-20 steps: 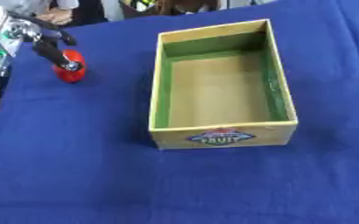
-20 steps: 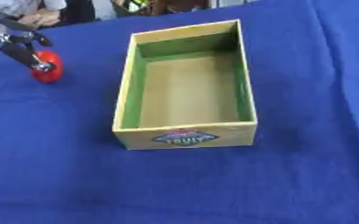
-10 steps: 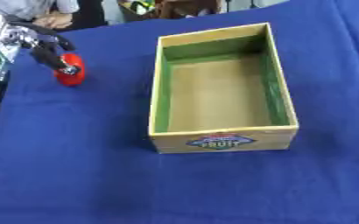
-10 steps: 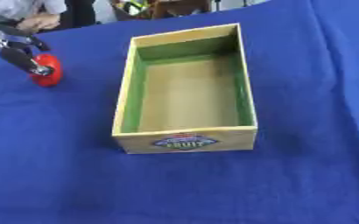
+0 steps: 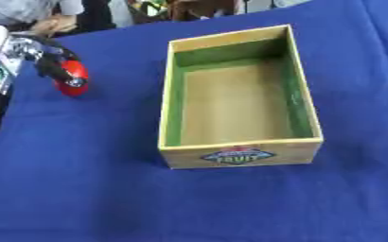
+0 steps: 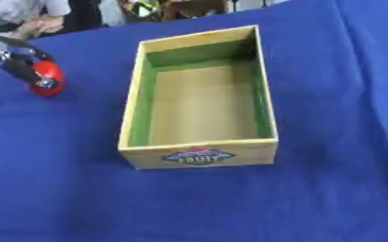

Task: Pick up objects on the table and place them in the box.

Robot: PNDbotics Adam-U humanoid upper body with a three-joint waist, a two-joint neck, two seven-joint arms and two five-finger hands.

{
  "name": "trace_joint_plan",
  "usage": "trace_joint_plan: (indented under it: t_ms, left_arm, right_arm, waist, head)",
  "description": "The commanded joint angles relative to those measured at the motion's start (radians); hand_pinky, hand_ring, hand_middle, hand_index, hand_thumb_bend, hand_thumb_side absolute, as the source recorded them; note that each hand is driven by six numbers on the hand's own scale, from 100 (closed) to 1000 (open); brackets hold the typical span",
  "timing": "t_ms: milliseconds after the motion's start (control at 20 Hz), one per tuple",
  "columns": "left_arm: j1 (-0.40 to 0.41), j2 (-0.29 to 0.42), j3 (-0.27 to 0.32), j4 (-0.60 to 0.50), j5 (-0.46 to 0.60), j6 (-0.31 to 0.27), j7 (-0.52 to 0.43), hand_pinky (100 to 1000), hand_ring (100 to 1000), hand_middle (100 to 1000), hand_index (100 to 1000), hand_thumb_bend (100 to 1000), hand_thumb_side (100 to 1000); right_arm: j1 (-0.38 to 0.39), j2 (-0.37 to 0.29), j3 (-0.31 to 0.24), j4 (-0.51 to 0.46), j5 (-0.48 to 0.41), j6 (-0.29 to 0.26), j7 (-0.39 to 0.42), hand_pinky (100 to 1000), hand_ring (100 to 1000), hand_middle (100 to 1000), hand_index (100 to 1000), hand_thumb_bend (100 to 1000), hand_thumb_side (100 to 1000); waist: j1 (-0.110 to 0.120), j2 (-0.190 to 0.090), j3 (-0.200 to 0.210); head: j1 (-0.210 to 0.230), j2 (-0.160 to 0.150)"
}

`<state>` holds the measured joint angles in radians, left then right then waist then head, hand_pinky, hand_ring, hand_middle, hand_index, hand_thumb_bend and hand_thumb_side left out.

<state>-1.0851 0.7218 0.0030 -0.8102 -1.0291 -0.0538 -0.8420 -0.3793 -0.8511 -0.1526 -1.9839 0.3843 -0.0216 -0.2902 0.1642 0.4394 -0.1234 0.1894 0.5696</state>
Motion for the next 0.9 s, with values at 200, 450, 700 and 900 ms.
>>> trace_joint_plan:
  t_ms: [200,450,700,900]
  left_arm:
    - [-0.006,0.041,0.018,0.014,0.012,0.013,0.000,559,764,925,1000,243,559]
    - [-0.003,0.035,0.028,0.030,0.052,0.018,0.007,472,688,896,1000,147,494]
    - [0.003,0.036,0.031,0.054,0.132,0.049,0.018,402,668,900,1000,100,418]
    - [0.010,0.040,0.029,0.073,0.194,0.091,0.028,371,635,919,1000,100,381]
  right_arm:
    - [-0.014,-0.022,-0.006,-0.016,-0.005,-0.001,-0.008,831,856,846,830,113,1000]
    - [-0.014,-0.019,-0.007,-0.016,-0.006,0.002,-0.016,833,857,843,825,108,1000]
    - [-0.011,-0.014,-0.015,-0.016,-0.008,0.004,-0.023,833,856,839,818,103,1000]
    - [-0.010,-0.012,-0.019,-0.016,-0.012,0.007,-0.034,833,852,831,809,100,1000]
  waist:
    - [-0.006,-0.013,-0.005]
    - [-0.006,-0.010,-0.004]
    - [-0.007,-0.012,-0.002]
    - [-0.008,-0.015,-0.002]
  head:
    - [0.009,-0.012]
    - [0.007,-0.009]
    - [0.007,-0.004]
    - [0.007,-0.003]
